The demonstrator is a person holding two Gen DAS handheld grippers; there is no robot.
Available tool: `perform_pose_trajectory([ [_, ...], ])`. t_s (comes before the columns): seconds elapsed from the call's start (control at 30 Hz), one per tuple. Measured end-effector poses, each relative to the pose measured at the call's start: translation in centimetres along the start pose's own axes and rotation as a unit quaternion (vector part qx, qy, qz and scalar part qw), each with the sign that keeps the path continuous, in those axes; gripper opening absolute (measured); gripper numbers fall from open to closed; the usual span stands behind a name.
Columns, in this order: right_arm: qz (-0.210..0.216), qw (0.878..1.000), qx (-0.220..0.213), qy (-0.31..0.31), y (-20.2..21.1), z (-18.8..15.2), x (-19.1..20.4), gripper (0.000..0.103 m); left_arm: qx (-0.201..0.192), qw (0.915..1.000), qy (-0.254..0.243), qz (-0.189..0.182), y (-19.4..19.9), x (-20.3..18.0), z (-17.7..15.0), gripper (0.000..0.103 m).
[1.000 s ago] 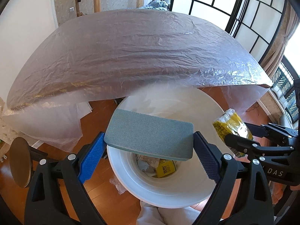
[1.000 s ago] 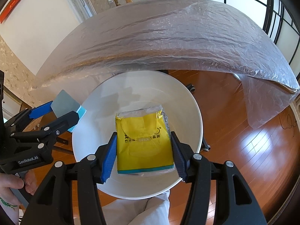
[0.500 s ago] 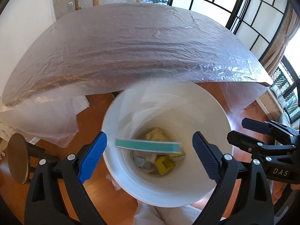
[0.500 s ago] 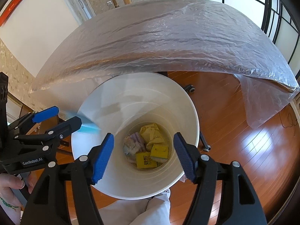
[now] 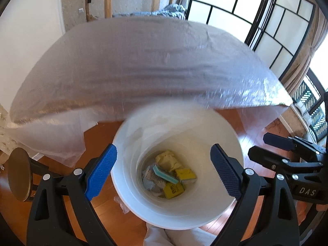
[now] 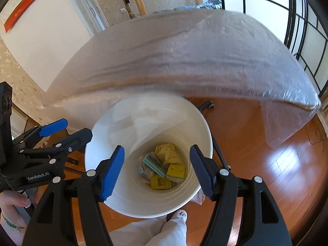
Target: Collect trash
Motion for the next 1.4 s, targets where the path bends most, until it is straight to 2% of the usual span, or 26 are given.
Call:
perform_pose_trajectory([
  [0.1, 0.003, 1.000, -0.021, 0.003, 1.2, 1.1, -0.4, 0.068, -0.024, 0.9997, 0.002, -0.005, 1.3, -0.7, 1.4, 0.094],
  [0.13, -0.001, 1.000, -0.031, 0.006, 1.6, 1.7, -0.7, 0.073, -0.031, 0.9995, 0.002, -0.005, 1.7, -0.9, 1.8, 0.094],
  [0.23, -0.009, 0.998, -0.058, 0.007, 2.5, 3.8, -1.7, 0.078, -0.060, 0.9982, 0.000, -0.001, 2.7, -1.4, 3.9, 0.094],
  [0.33, -0.031, 0.996, -0.079, 0.000, 2.7, 6.4, -3.5, 0.087, -0.087, 0.9961, 0.004, 0.007, 2.8, -1.3, 6.7, 0.101],
  [0.43, -0.058, 0.994, -0.091, 0.002, 2.0, 9.4, -5.5, 0.092, -0.105, 0.9943, 0.006, 0.017, 2.2, -0.7, 10.1, 0.101],
  [0.57, -0.095, 0.990, -0.099, -0.008, -0.1, 14.0, -8.7, 0.093, -0.117, 0.9927, 0.014, 0.024, -0.1, 0.8, 14.6, 0.101],
  [0.73, -0.132, 0.987, -0.090, -0.018, -4.1, 18.7, -12.2, 0.093, -0.113, 0.9926, 0.012, 0.045, -4.9, 3.2, 20.1, 0.101],
  [0.9, -0.163, 0.983, -0.072, -0.032, -8.0, 21.9, -15.3, 0.093, -0.083, 0.9950, 0.034, 0.043, -9.8, 5.6, 23.7, 0.101],
  [1.0, -0.180, 0.981, -0.055, -0.036, -9.6, 22.5, -16.8, 0.093, -0.069, 0.9956, 0.039, 0.050, -11.7, 6.5, 24.5, 0.101],
  [1.13, -0.182, 0.981, -0.041, -0.049, -10.9, 22.8, -18.7, 0.093, -0.061, 0.9958, 0.041, 0.054, -13.3, 7.3, 25.3, 0.101],
  [1.4, -0.180, 0.983, -0.008, -0.038, -12.9, 22.2, -19.8, 0.093, -0.035, 0.9959, 0.058, 0.060, -14.9, 8.3, 25.3, 0.101],
])
Point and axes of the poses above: each gripper's, at about its wrist camera, not at the fingertips, and y roughly against the way its jaws point, x to its left, z to its top, the point moved 2 cm from there along -y, roughly the way its jaws point, and after that the axes turned 14 degrees about y, right-handed, at the moved point
